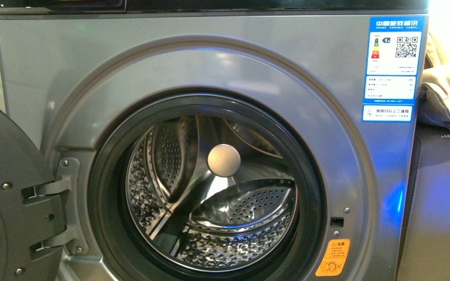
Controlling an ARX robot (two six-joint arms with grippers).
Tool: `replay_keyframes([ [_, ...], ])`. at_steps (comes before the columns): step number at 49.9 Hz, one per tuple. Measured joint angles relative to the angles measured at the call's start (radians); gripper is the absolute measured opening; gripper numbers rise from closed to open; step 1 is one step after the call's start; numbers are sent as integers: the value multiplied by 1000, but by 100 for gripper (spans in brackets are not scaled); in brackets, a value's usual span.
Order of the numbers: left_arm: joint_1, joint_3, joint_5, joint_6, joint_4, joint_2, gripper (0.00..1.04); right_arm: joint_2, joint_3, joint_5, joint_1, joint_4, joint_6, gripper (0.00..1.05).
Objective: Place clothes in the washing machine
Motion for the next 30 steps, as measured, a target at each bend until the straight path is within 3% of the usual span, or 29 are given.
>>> replay_keyframes([
  [7,0,0,0,0,0,0,98,0,0,-8,-2,-2,-4,93],
  [30,0,0,0,0,0,0,98,-167,-155,39,64,84,119,25],
])
